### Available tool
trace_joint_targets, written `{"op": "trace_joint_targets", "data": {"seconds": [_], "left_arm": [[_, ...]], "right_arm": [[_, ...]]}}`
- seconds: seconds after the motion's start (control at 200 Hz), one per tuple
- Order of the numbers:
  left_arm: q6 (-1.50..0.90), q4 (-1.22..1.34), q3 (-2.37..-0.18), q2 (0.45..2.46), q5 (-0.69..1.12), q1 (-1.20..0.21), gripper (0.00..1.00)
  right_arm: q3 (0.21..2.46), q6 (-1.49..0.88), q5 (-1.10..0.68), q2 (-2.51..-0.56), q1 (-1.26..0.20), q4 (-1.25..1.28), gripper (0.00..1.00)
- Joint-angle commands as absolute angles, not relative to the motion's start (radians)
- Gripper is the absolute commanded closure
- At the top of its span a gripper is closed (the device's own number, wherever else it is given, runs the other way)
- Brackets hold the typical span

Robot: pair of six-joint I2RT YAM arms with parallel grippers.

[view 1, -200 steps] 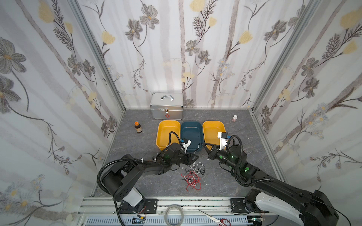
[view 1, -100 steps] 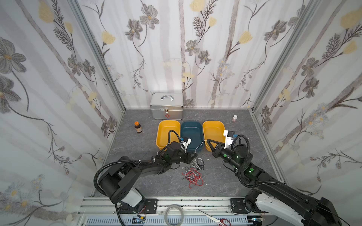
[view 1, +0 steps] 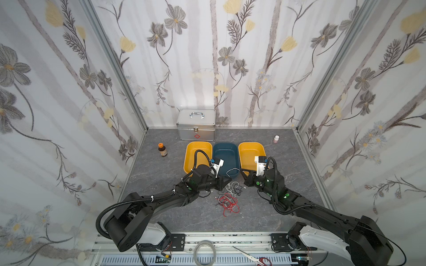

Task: Untangle and sort cables by color
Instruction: Untie the cable.

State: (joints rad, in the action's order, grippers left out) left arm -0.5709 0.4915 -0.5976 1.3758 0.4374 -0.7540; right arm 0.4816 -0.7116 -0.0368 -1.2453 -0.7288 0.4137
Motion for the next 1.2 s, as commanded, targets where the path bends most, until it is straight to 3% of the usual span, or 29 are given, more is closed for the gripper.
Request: {"op": "trace_joint_targets", "data": {"seconds": [0.0, 0.07, 0.305, 0.705, 1.194], "left_arm": [[-0.573, 0.481, -0.594, 1.367, 0.396, -0.754, 1.0], [-0.589, 0.463, -0.597, 1.37, 0.369, -0.756, 1.0], [-0.657, 0.404, -0.628, 1.392, 0.324, -0.754, 1.0], [-0.707, 0.404, -0.629, 1.375, 0.298, -0.752, 1.0], [-0.689, 0.408, -0.575, 1.304, 0.307, -0.721, 1.0]], "right_arm": [[0.497, -0.693, -0.089, -1.265, -0.741, 0.434, 0.75], [0.49, -0.682, -0.083, -1.269, -0.76, 0.44, 0.69], [0.51, -0.613, -0.061, -1.353, -0.888, 0.448, 0.61], [0.492, -0.58, -0.078, -1.466, -0.936, 0.545, 0.54], [0.377, -0.567, -0.12, -1.381, -0.89, 0.602, 0.55]]}}
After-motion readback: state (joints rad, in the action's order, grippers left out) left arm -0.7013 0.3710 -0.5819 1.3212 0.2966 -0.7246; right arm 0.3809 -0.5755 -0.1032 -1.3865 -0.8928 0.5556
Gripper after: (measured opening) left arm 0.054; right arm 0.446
